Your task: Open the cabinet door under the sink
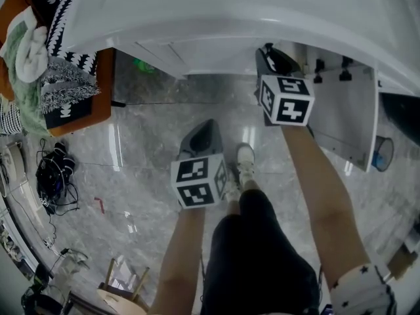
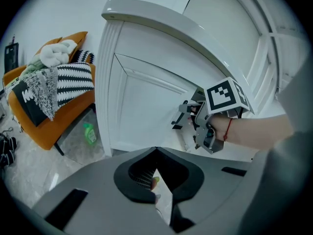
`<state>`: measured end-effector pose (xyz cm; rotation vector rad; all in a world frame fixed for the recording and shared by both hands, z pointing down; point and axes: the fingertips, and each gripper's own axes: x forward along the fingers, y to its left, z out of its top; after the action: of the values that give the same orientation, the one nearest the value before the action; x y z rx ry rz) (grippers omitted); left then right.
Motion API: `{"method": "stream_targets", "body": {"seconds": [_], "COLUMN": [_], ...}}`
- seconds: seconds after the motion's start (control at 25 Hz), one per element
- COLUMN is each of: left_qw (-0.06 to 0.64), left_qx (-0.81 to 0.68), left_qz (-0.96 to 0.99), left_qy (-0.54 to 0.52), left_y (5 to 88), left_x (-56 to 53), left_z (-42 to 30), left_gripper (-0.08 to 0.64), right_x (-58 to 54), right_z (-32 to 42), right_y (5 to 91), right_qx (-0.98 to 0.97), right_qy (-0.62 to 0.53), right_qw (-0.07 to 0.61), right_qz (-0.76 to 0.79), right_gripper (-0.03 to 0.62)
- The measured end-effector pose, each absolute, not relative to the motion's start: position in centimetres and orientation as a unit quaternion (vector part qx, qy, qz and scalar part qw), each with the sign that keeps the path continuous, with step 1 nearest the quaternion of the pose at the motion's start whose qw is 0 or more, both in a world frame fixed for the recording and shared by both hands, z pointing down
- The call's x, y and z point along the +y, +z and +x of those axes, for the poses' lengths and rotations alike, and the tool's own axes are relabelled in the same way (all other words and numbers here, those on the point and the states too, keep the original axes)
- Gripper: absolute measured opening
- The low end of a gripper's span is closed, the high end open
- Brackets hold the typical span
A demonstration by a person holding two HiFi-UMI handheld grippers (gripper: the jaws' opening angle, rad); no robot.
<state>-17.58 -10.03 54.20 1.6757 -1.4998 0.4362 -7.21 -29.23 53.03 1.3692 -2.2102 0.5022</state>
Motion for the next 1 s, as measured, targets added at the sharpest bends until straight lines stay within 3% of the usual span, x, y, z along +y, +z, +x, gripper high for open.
{"method": "stream_targets", "body": {"seconds": [0.08,1.0], "left_qw": [0.413,0.405], "left_qx": [-0.597,-0.601], "left_qz": [0.666,0.669], "left_qy": [0.172,0.166], "left_y": [54.2,53.1], "left_x": [-10.0,-7.8], "left_z": [-17.6,-17.2], "left_gripper": [0.005,0.005], "right_x": [-29.4,-25.6], "right_z": [-7.0,-6.9], "right_y": [53.1,53.2], "right_qx": [-0.805,-0.814], "right_qy": [0.183,0.197], "right_qw": [0.245,0.25], "right_qz": [0.508,0.487], "right_gripper": [0.057,0.049]}}
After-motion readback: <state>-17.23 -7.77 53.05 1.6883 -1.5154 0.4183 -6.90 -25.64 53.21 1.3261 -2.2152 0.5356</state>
